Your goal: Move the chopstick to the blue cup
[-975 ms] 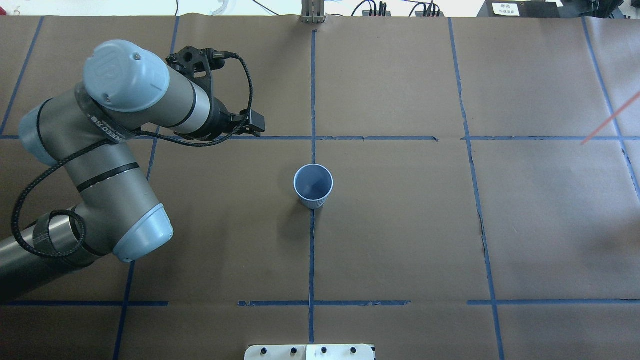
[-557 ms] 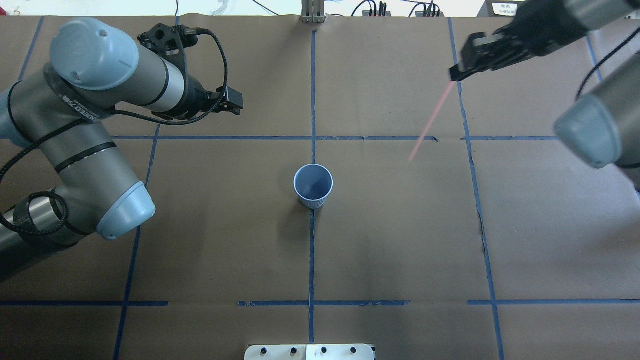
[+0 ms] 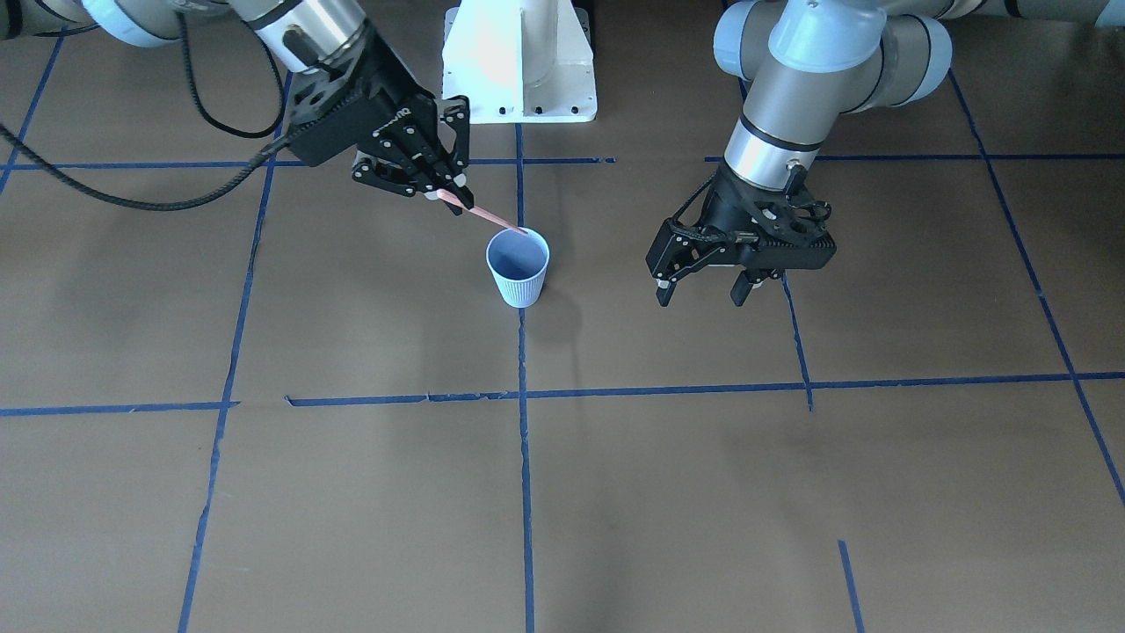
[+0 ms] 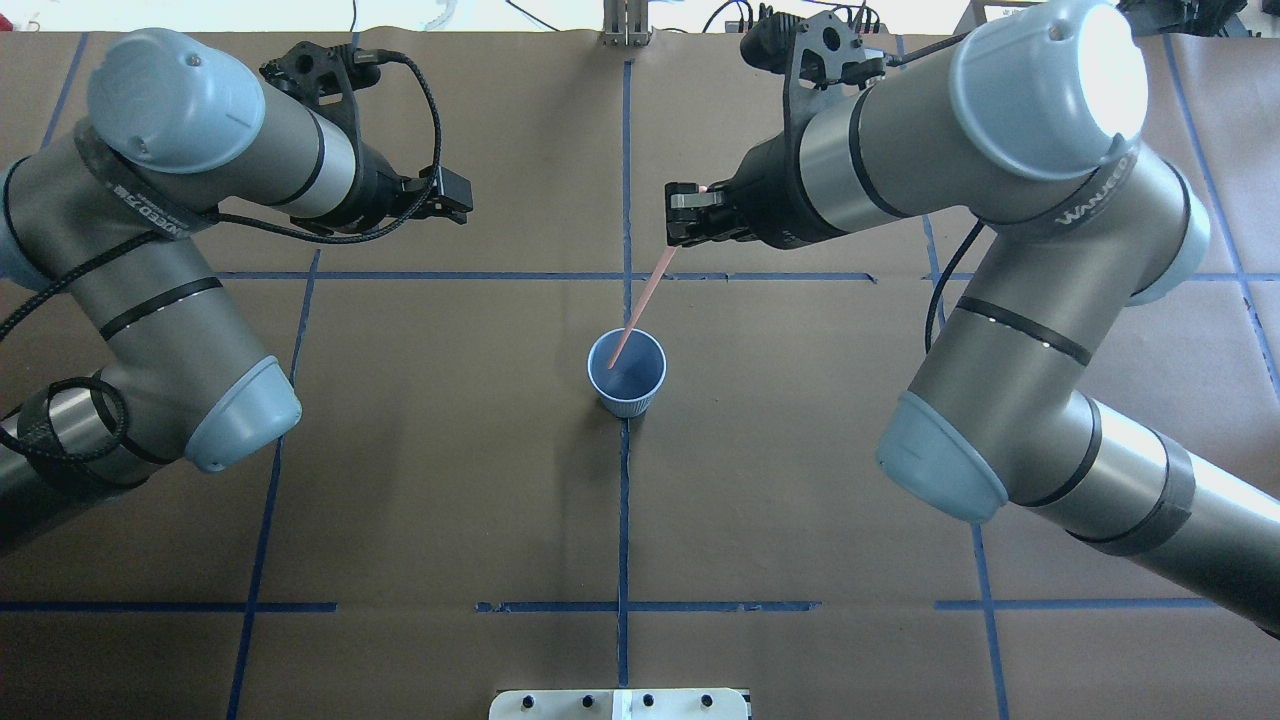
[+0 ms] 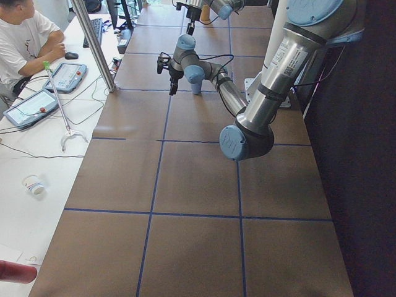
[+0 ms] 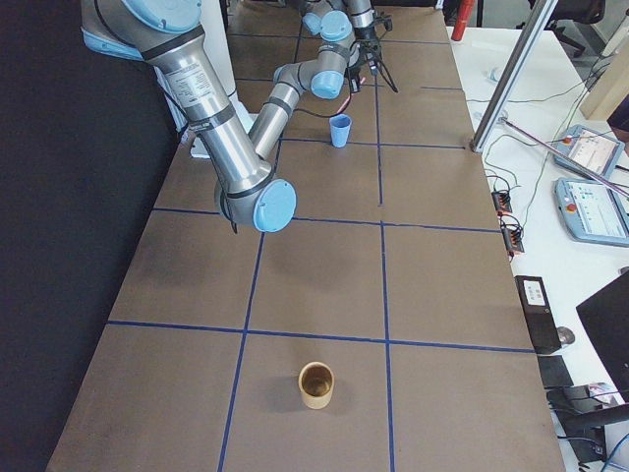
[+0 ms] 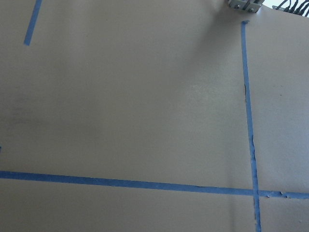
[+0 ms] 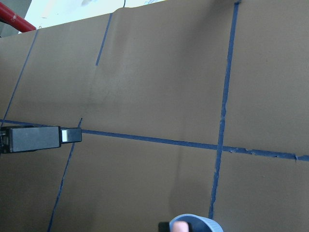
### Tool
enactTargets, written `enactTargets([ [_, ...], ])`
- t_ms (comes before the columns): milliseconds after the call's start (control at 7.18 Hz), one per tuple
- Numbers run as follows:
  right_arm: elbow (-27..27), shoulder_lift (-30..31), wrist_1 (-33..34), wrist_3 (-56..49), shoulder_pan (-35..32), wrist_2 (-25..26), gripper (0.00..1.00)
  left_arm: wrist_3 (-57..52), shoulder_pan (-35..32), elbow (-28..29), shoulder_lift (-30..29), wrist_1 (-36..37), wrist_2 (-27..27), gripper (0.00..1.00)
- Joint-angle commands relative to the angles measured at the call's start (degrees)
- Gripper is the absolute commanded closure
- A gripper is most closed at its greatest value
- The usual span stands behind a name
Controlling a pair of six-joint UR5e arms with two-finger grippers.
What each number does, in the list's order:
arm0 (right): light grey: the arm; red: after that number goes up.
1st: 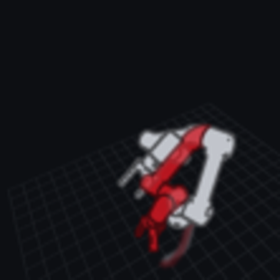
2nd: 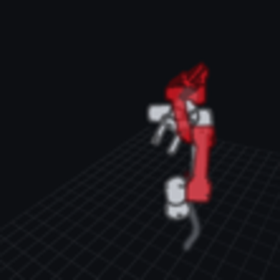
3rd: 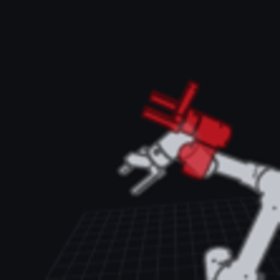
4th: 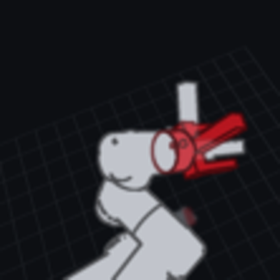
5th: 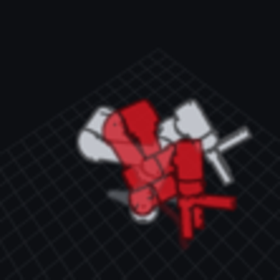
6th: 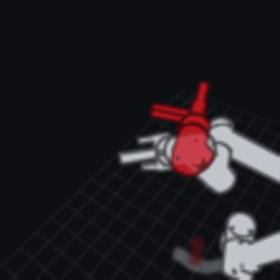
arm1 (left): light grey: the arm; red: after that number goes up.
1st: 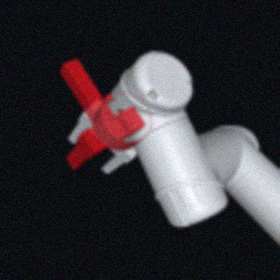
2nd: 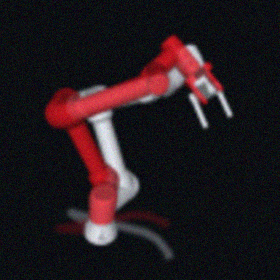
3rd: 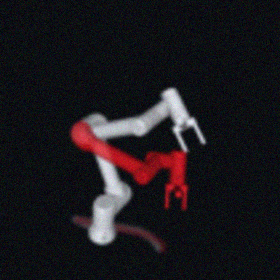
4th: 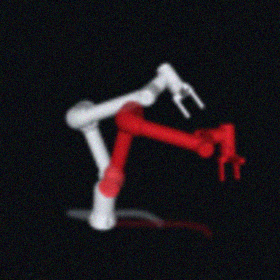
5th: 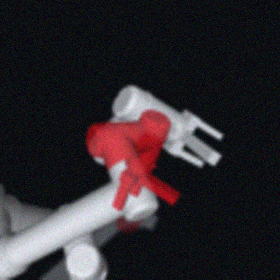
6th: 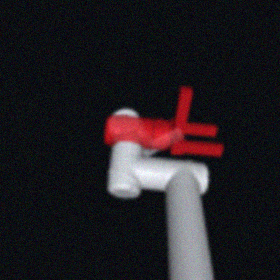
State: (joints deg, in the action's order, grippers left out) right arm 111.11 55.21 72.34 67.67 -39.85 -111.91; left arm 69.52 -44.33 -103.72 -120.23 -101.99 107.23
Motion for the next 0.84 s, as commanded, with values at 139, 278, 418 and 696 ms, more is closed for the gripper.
enactTargets([
  [139,-0.71,0.07,-0.1,0.18,0.91,1.61,0.99,0.0,0.03,0.0,0.52,-0.05,0.0,0.0],
  [278,-1.06,0.33,-0.1,0.18,1.35,1.61,0.99,0.09,0.12,0.0,0.52,-0.05,0.0,0.0],
  [418,-2.55,0.25,-0.1,0.18,2.31,1.96,0.98,0.09,0.12,-0.08,0.52,0.04,0.0,0.0],
  [696,-5.63,-0.37,0.17,-0.08,5.21,7.3,0.75,0.09,0.03,-0.43,0.52,0.04,0.0,0.0],
])
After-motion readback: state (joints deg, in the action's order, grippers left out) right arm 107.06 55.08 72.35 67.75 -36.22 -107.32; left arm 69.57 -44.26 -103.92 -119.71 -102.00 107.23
